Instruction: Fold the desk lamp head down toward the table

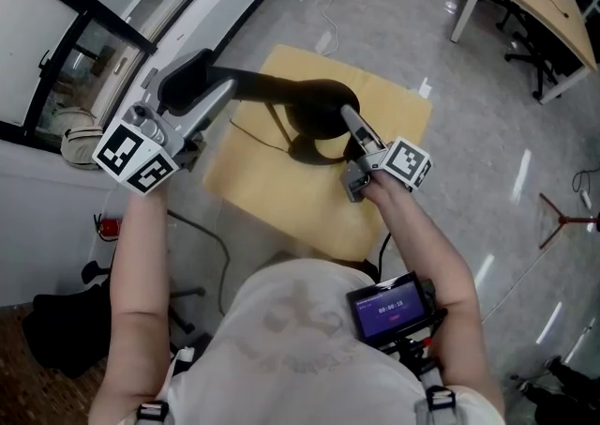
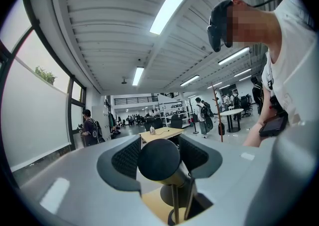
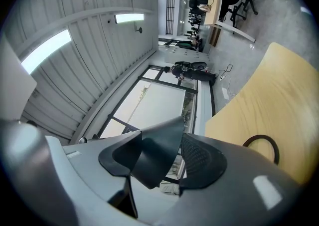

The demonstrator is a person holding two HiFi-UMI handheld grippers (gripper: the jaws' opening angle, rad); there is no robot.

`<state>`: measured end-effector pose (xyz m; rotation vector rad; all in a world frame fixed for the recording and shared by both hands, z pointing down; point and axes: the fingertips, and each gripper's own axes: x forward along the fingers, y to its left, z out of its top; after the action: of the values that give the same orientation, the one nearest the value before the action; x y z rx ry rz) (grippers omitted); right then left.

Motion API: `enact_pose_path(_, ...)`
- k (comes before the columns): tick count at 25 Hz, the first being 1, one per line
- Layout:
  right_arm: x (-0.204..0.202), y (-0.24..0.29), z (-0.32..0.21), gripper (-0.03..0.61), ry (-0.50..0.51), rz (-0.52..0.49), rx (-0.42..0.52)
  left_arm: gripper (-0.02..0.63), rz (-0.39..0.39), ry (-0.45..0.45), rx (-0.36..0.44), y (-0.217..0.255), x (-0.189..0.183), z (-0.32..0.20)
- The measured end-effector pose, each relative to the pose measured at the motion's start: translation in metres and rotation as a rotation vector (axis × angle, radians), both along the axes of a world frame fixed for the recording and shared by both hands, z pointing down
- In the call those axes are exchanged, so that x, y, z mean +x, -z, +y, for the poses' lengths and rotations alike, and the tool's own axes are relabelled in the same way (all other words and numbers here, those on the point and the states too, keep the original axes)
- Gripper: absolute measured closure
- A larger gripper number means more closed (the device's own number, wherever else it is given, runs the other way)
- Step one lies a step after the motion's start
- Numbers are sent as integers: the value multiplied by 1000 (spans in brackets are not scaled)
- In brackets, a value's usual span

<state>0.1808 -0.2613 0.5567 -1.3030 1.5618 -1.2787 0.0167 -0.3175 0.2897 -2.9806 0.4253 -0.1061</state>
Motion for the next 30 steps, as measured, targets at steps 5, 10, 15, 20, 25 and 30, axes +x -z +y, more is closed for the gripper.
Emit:
enact_pose_path(5, 2, 10, -19, 325, 2, 30, 82, 374, -12, 18, 9, 5, 2, -8)
enact_pose_path(10, -10, 23, -18, 321, 43, -3, 172, 374, 1, 46, -1, 4, -2, -5)
enact_pose_path(15, -7, 27, -16, 299, 65, 155, 188, 368, 10, 118, 7, 6, -6, -8)
enact_pose_path(20, 25, 18, -7, 291, 65, 273, 150, 350, 88, 231, -2, 7, -11, -8)
enact_pose_path(25, 53, 0, 8, 429, 23, 402, 70, 368, 130, 318, -95, -29, -37, 2)
enact_pose_path(30, 51, 0, 25, 559, 27, 541, 16, 483, 122, 406, -223, -79, -70, 17)
